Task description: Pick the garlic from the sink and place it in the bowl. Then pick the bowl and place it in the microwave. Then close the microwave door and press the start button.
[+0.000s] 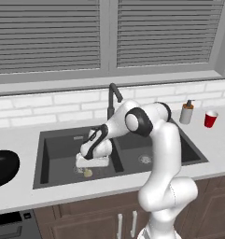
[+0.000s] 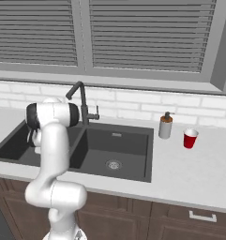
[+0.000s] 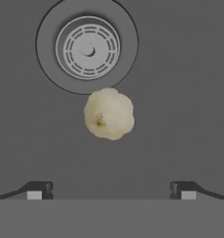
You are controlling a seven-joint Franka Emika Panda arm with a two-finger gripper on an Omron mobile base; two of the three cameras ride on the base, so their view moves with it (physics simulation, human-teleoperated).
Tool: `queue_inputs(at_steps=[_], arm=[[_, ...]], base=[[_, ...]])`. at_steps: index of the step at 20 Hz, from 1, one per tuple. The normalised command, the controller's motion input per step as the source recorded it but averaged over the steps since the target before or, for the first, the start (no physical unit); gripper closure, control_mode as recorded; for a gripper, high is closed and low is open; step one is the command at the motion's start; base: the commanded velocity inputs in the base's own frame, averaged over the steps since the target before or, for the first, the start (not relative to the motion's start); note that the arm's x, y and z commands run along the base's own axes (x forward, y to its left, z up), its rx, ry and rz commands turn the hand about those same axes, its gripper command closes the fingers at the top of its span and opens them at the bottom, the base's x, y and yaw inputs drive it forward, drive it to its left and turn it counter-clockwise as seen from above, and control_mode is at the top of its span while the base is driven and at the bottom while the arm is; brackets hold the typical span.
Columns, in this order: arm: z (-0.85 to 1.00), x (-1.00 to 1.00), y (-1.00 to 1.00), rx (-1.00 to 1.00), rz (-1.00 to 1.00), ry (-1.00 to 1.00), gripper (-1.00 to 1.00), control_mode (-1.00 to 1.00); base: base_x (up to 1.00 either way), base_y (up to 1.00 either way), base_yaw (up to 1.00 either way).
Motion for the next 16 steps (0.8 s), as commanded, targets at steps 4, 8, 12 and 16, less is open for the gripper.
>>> queue_inputs(at_steps=[4,8,12,16], arm=[[-0.04,0.06,0.18,-0.07,0.00,0.06,-1.00,-1.00],[-0.23,0.00,0.08,-0.08,0.00,-0.03,-1.00,-1.00],[-0.24,0.00,0.02,-0.06,0.00,-0.06,-1.00,-1.00],[-0.21,0.05,0.00,-0.02,0.00,-0.03,-1.00,-1.00]], base=[[0.00,0.00,0.00],[0.00,0.00,0.00],[0.00,0.00,0.00],[0.00,0.00,0.00]])
